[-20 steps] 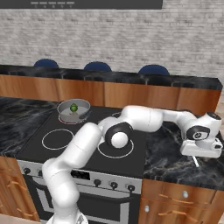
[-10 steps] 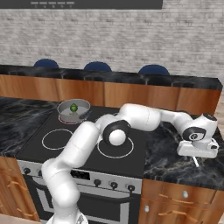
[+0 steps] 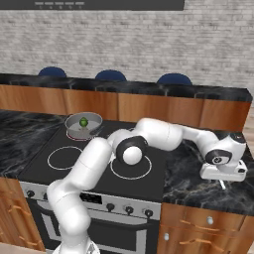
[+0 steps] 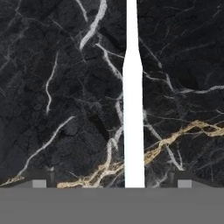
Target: Put the avocado and garlic in the pot. Retrieve the spatula and lightly stir the vegetables in the pot.
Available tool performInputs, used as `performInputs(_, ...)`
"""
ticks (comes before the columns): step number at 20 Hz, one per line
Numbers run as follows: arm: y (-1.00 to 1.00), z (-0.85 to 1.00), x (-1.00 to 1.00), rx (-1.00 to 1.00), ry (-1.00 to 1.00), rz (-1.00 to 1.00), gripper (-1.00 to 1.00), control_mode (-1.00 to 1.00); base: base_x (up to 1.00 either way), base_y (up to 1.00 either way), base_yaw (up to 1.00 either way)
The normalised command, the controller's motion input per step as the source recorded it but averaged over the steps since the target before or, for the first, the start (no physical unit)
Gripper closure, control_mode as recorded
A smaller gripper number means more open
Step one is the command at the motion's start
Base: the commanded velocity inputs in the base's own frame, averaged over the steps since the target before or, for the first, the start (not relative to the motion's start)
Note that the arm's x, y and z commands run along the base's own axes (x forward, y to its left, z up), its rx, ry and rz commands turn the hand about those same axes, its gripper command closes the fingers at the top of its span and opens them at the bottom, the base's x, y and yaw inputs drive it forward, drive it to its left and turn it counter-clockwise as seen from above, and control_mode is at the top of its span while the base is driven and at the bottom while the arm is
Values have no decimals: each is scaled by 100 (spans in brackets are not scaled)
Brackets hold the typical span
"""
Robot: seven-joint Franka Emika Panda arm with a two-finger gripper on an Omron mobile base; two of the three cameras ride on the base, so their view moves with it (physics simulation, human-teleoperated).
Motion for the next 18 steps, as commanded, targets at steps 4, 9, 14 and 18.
performInputs(4, 1, -24, 0, -4, -12, 0, -100, -100, 0, 0, 0)
performInputs(9, 8, -18, 0, -2, -6, 0, -100, -100, 0, 0, 0)
performInputs(14, 15, -5, 0, -13, -15, 0, -100, -100, 0, 0, 0)
performInputs(18, 8, -1, 0, -3, -4, 0, -100, -100, 0, 0, 0)
